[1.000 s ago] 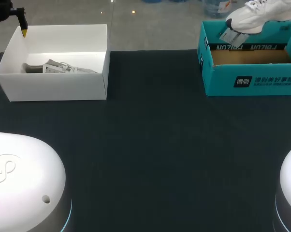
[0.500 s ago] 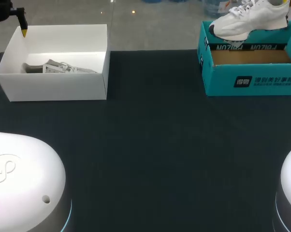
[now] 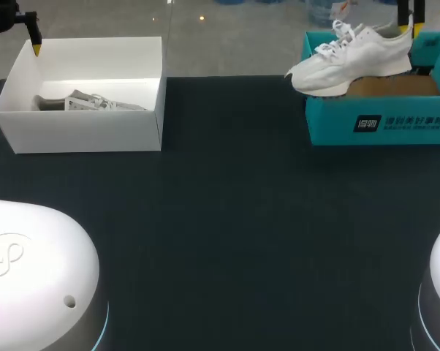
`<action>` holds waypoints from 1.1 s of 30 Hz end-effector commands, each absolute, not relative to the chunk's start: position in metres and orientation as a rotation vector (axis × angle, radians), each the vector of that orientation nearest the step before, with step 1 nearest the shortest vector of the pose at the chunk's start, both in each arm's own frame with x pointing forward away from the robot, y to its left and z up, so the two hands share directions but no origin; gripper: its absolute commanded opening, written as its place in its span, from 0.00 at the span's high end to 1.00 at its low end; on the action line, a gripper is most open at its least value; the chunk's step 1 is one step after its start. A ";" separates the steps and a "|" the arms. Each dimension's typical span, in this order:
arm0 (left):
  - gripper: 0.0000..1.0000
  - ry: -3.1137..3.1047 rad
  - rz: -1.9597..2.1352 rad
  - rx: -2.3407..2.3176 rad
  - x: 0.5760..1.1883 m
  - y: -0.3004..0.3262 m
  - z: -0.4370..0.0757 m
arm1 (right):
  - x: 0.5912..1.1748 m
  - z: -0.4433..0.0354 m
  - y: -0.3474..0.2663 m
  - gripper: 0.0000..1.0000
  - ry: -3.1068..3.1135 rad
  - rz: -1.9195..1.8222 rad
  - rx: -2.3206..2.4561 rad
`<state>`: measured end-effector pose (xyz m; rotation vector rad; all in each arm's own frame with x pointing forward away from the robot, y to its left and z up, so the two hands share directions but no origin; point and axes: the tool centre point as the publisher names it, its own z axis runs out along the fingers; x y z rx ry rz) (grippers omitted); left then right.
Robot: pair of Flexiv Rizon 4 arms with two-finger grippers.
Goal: Take the shoe out of the shoebox, open the shoe tongue, remove and reinsert the insole, then place the shoe into the shoebox
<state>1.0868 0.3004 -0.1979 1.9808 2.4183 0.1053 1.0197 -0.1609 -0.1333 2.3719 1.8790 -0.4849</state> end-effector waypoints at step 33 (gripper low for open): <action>0.00 2.418 0.108 1.981 1.086 0.301 -0.198 | 0.888 -0.145 -0.033 1.00 1.971 -0.118 2.001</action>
